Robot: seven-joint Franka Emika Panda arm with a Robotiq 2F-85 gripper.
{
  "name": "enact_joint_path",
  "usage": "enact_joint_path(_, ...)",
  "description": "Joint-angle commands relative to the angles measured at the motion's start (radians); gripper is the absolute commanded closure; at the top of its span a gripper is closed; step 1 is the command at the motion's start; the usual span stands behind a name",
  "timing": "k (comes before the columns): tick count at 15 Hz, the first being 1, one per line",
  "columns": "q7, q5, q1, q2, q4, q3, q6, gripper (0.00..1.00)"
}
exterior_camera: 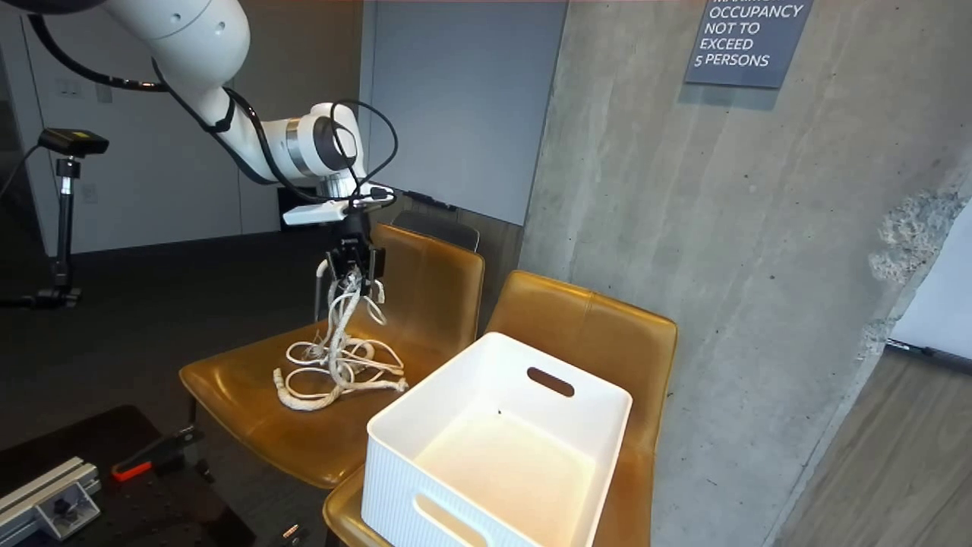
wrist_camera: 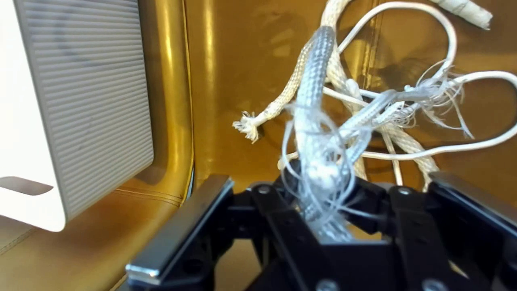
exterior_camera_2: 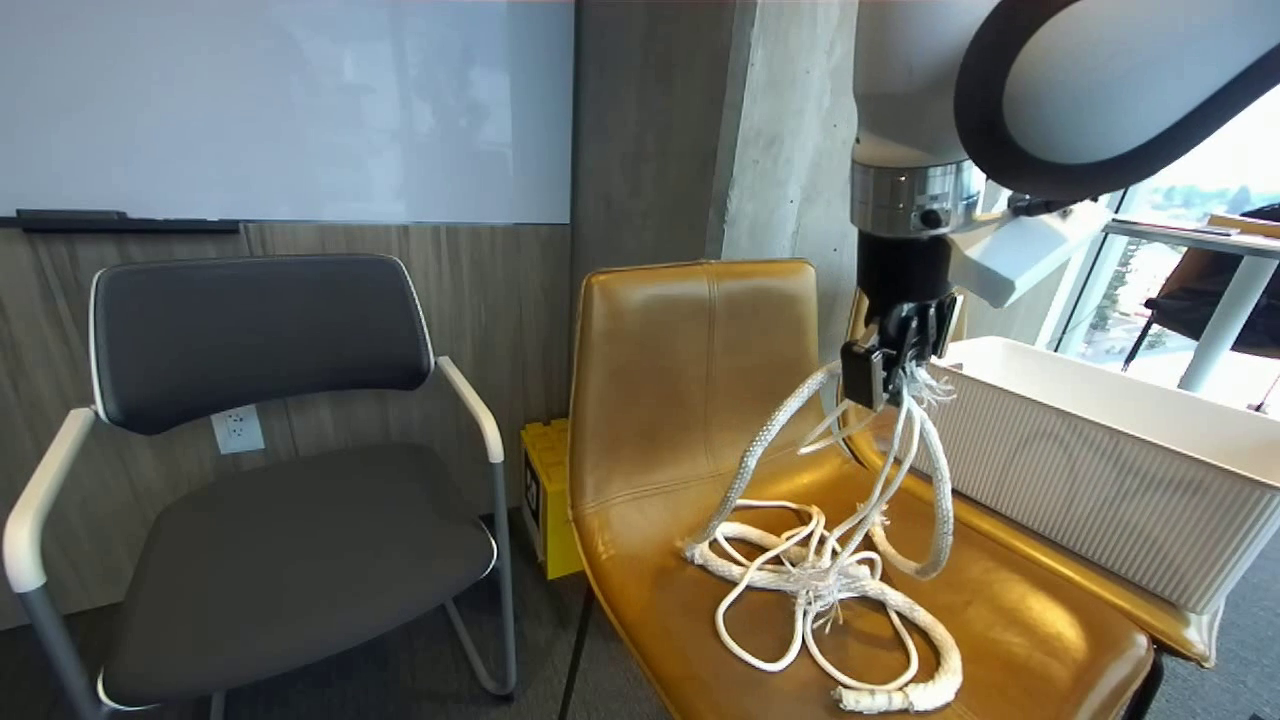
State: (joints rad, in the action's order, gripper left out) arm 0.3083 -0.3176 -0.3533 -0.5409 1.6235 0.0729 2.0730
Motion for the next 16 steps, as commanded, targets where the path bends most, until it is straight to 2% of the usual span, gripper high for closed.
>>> enact_joint_path(1, 0.023, -0.034, 0.048, 0.054, 0.093, -0.017, 0.062, 0.53)
enact_joint_path(8, -0.034, -0.013, 0.13, 0.073, 0.086, -0.011, 0.074, 0.02)
enact_joint_path(12, -0.106, -0.025, 0.215, 0.104, 0.077, 0.017, 0.076, 0.0)
enact_joint_path(16, -0.265, -0.009, 0.345, 0.097, 0.052, 0.052, 0.09, 0.0)
